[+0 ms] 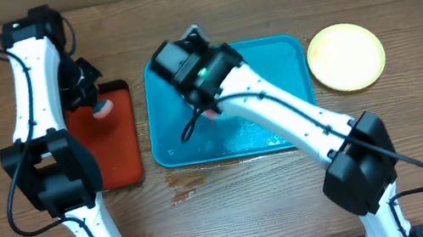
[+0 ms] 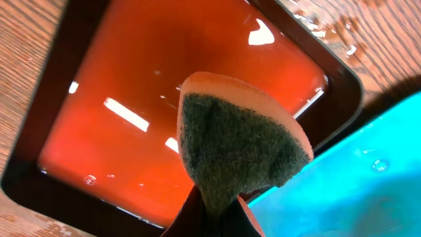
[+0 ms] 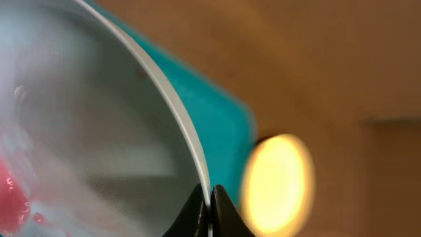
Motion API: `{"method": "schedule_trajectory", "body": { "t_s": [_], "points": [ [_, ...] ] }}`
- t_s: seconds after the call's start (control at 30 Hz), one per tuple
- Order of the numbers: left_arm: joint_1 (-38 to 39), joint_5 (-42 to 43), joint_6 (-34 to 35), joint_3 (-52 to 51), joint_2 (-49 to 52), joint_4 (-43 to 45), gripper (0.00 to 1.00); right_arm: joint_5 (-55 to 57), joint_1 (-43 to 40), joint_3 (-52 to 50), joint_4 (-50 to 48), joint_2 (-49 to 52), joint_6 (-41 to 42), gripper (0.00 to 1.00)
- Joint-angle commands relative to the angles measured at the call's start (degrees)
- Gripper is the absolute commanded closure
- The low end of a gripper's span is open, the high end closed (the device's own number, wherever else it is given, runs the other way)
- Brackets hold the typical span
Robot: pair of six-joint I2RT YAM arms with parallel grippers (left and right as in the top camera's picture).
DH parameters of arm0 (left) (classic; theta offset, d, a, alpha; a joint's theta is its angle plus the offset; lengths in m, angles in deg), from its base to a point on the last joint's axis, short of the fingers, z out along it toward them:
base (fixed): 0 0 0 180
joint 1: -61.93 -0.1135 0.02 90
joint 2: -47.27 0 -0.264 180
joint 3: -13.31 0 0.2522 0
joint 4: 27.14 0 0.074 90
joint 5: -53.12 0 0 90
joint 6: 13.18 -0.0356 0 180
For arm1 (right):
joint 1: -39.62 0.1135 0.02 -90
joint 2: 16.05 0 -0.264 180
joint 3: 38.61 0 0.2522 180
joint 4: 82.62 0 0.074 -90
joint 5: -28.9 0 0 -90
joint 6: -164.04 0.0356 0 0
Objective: Clean dirty plates on tray and stack at the side
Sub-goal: 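Lift the white plate with the right gripper onto the yellow plate stack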
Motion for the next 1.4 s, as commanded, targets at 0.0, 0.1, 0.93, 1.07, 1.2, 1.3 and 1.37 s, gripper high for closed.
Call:
{"method": "schedule_trajectory", "body": {
  "t_s": [0.0, 0.1, 0.93, 1.07, 1.2, 1.3, 1.37],
  "points": [
    [-1.68, 1.51, -2.10, -0.92, -1.42, -0.22, 0.96, 23.76, 3.80, 1.86, -0.79, -2.29, -11.98, 0.96],
    [-2.43, 1.53, -2.10, -0.92, -1.42, -0.22, 0.96, 29.83, 6.47, 1.84, -3.15, -2.29, -19.15, 0.96],
    [-2.43, 1.51, -2.27, -0.92, -1.42, -0.39, 0.96, -4.26, -8.33, 1.31, -7.52, -5.88, -13.14, 0.96],
    [-2.43, 1.53, -2.25, -0.92, -1.42, -0.37, 0.96, -41.09, -24.72, 1.29, -3.69, -5.88, -13.14, 0.96],
    [-2.43, 1.53, -2.25, -0.92, -1.42, -0.15, 0.96, -61.05, -39.52, 1.25, 0.66, -3.50, -13.09, 0.96],
    [-2.43, 1.53, -2.25, -0.92, -1.42, -0.13, 0.96, -66.49, -49.86, 1.25, 3.82, -0.92, -12.41, 0.96],
    [-2.43, 1.53, -2.25, -0.92, -1.42, -0.11, 0.96, -67.41, -55.12, 0.98, 4.92, 0.70, -11.50, 0.96]
  ]
}}
